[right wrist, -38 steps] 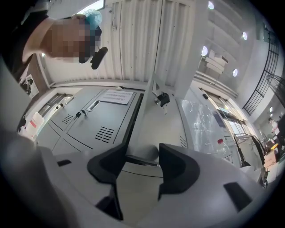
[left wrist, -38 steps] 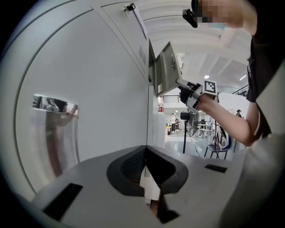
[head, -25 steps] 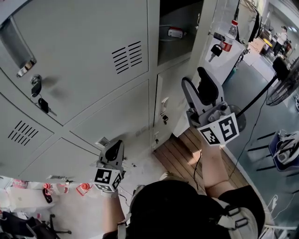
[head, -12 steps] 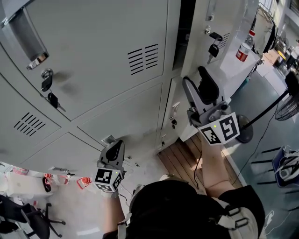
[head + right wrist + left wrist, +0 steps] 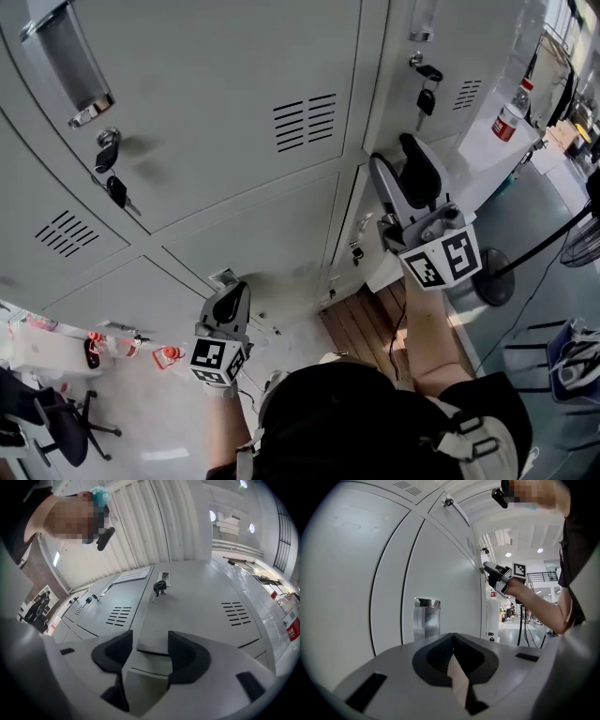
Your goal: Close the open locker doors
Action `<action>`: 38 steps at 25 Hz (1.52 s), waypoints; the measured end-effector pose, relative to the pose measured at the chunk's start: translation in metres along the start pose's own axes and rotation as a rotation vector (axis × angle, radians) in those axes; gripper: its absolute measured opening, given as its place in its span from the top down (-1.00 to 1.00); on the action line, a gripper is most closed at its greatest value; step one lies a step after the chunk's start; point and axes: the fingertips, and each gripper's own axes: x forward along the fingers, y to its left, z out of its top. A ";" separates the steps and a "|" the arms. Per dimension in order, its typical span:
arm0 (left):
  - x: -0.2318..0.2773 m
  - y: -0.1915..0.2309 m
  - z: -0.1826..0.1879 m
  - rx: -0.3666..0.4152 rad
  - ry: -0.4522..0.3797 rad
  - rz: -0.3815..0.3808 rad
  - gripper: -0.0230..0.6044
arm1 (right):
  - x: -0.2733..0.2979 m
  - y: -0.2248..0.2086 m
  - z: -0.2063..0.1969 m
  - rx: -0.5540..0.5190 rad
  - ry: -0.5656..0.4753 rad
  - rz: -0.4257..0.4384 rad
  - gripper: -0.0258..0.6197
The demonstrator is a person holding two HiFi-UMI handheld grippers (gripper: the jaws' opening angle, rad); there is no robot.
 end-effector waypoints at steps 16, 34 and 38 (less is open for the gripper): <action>-0.005 0.000 -0.005 -0.014 0.007 0.056 0.90 | 0.009 -0.007 -0.006 0.041 -0.020 0.024 0.25; 0.025 -0.017 -0.016 -0.022 0.046 -0.069 0.90 | -0.026 0.018 -0.044 0.048 0.099 0.014 0.31; 0.033 -0.027 -0.019 -0.022 0.054 -0.117 0.90 | -0.044 0.025 -0.057 0.057 0.154 -0.007 0.33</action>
